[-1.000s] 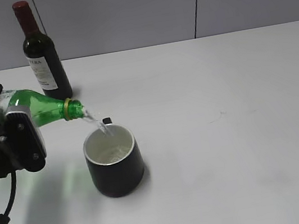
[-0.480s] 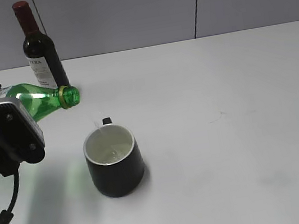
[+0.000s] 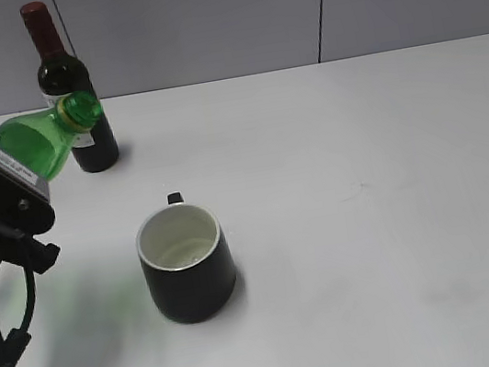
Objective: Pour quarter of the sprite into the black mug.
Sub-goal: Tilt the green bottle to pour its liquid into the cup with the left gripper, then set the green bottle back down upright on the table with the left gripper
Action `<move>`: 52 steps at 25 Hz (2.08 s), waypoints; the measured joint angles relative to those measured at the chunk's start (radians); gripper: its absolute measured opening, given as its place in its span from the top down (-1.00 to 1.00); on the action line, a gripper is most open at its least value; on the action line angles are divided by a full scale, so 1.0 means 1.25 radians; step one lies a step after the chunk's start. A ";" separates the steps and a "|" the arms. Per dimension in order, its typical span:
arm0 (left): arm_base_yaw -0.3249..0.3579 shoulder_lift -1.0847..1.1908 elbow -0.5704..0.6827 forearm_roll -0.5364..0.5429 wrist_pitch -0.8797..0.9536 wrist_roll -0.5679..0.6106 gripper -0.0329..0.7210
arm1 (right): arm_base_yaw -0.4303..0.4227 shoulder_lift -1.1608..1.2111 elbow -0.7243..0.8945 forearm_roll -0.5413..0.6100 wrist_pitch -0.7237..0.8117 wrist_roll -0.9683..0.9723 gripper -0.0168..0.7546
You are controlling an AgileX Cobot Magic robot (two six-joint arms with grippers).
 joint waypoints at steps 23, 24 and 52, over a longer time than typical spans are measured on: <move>0.115 0.001 0.000 0.234 -0.002 -0.771 -0.23 | 0.000 0.000 0.000 0.000 0.000 0.000 -0.57; 0.142 0.001 0.000 0.293 -0.003 -0.811 -0.23 | 0.000 0.000 0.000 0.000 0.000 0.000 -0.57; 0.294 0.371 -0.487 0.880 0.103 -1.111 -0.23 | 0.000 0.000 0.000 0.000 0.000 0.000 -0.57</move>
